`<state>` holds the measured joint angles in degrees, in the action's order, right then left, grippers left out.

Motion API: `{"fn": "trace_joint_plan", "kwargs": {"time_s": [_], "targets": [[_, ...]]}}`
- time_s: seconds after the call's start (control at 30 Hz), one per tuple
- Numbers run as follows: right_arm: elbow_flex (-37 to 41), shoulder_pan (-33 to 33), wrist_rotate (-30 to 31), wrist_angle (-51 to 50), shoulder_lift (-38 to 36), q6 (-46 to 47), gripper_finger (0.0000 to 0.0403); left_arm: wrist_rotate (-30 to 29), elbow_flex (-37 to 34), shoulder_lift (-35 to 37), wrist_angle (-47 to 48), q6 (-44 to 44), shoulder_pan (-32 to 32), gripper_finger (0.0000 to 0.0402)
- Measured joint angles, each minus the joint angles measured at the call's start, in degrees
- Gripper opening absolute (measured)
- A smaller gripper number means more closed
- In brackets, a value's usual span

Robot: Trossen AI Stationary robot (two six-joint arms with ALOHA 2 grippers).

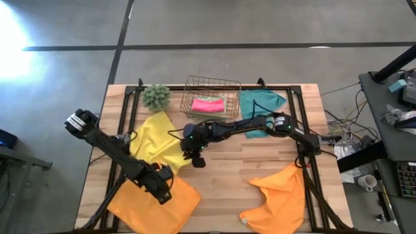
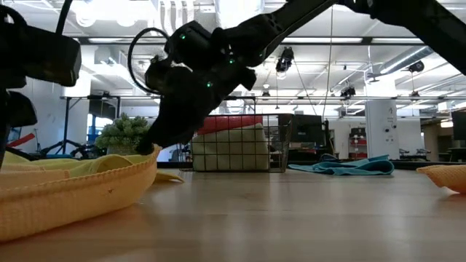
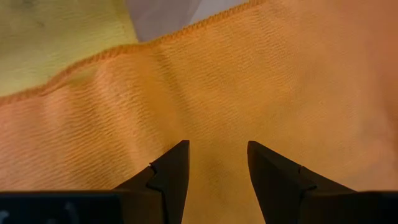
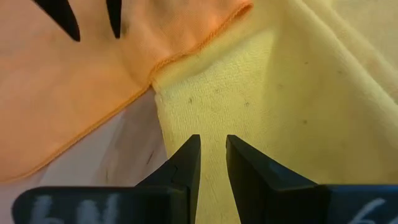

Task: Fold microfiber towels
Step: Fold the yellow towel

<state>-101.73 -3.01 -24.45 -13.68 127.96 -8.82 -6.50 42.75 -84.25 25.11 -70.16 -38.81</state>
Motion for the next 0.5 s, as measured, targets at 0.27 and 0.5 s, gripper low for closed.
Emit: {"fn": "trace_joint_plan", "kwargs": {"time_s": [0.27, 0.5], "targets": [[-0.28, 0.00, 3.45, -1.98, 1.68, -0.02, 0.0068, 0.53, -2.54, 0.00, -1.39, -0.03, -0.21, 0.0146], [0.92, 0.00, 4.04, -4.35, 1.68, -0.24, 0.0068, 1.68, -4.03, 0.18, -2.09, -0.03, -0.22, 0.0146]]}}
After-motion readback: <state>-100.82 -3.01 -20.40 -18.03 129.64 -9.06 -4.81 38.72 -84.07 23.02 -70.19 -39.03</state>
